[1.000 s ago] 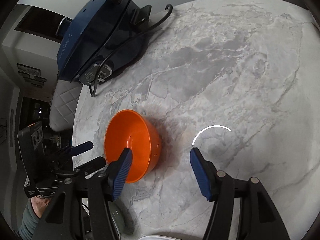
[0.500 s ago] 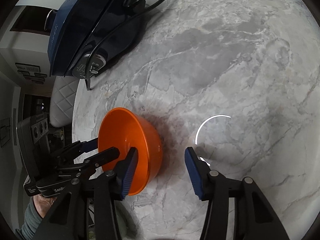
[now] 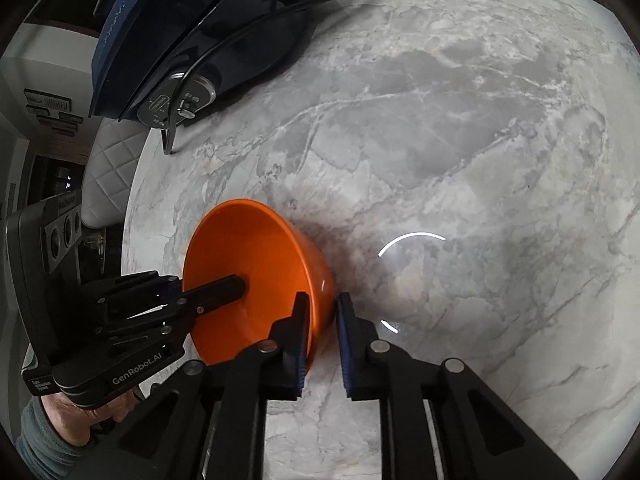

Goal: Organize plates and bowls
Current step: 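Lift the orange bowl with the left tool and carry it toward the nested bowls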

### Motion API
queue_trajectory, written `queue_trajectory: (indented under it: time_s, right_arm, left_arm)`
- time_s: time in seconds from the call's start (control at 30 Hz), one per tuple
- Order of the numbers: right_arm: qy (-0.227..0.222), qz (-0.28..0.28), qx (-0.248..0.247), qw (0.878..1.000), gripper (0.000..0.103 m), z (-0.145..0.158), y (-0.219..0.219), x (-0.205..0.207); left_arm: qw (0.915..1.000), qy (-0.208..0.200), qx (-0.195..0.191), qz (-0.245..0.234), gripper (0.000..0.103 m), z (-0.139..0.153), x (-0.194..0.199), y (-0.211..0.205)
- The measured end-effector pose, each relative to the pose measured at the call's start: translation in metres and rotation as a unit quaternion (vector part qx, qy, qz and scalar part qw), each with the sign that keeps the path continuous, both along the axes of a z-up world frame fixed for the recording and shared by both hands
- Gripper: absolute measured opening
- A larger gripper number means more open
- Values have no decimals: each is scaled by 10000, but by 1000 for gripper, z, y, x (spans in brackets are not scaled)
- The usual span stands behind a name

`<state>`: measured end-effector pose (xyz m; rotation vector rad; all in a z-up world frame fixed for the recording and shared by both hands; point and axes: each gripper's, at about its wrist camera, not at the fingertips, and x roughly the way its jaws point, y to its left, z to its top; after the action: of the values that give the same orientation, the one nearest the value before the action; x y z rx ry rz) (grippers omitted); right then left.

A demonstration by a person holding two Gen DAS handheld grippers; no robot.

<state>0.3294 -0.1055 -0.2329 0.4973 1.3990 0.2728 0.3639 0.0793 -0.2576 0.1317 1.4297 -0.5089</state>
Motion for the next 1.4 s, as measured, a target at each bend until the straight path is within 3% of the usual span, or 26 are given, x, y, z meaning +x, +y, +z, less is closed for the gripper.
queue_trajectory:
  time_s: [0.37, 0.7, 1.07, 1.4]
  right_arm:
    - [111, -221, 39, 9997, 14, 3, -3, 0]
    - [-105, -160, 30, 9998, 14, 34, 12, 3]
    - [-521, 312, 173, 9980, 14, 84, 64, -17]
    - [-607, 915, 256, 9936, 14, 103, 126, -49]
  left_arm:
    - [9997, 93, -122, 163, 9, 4, 1, 2]
    - [9994, -143, -175, 255, 9, 47, -11, 20]
    - [9951, -573, -302, 746, 9, 113, -60, 88]
    - [9888, -678, -349, 1285, 10, 137, -125, 157]
